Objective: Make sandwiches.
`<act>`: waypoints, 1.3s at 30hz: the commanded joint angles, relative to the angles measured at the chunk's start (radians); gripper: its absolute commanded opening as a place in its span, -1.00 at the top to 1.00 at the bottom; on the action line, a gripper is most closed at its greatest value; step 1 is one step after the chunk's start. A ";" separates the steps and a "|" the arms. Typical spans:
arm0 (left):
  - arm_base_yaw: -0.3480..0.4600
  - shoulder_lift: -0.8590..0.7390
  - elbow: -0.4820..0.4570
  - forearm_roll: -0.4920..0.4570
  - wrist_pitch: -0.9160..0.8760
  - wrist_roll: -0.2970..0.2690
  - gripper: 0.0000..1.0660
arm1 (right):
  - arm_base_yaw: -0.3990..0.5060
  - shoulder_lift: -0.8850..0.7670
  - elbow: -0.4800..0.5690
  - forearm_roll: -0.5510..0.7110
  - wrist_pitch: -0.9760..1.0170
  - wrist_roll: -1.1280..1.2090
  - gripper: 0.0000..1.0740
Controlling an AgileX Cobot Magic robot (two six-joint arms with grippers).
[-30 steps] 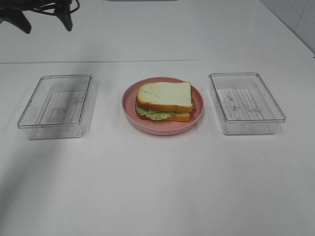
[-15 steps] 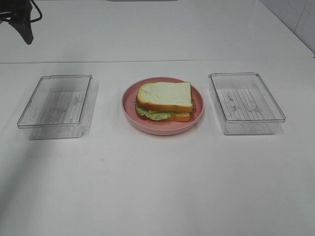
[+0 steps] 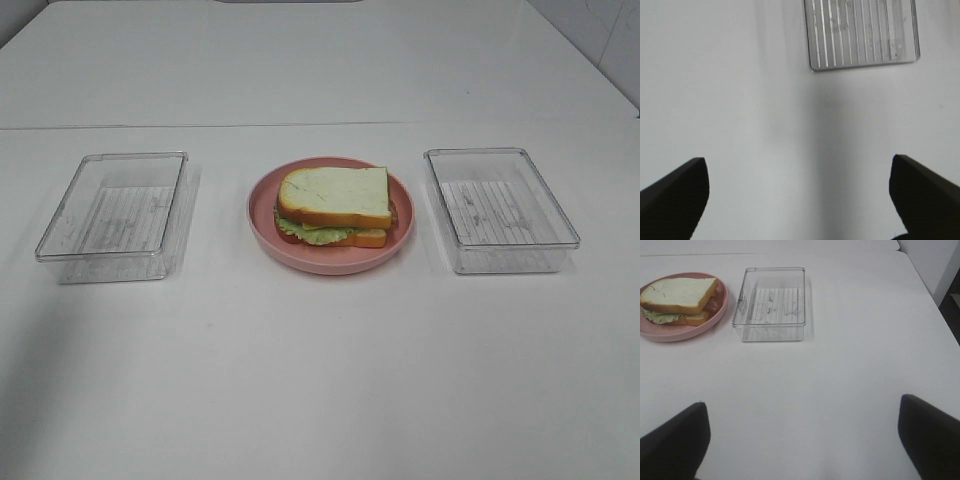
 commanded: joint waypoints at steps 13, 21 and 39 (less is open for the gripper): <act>-0.005 -0.950 0.448 0.000 0.046 -0.005 -0.68 | 0.000 -0.023 0.003 -0.003 -0.008 -0.004 -0.83; -0.004 -1.179 0.482 0.002 0.030 0.000 -0.68 | 0.000 -0.023 0.003 -0.004 -0.008 -0.004 -0.83; -0.004 -1.185 0.491 -0.005 0.018 -0.001 -0.68 | 0.000 -0.019 0.003 0.001 -0.008 -0.004 -0.83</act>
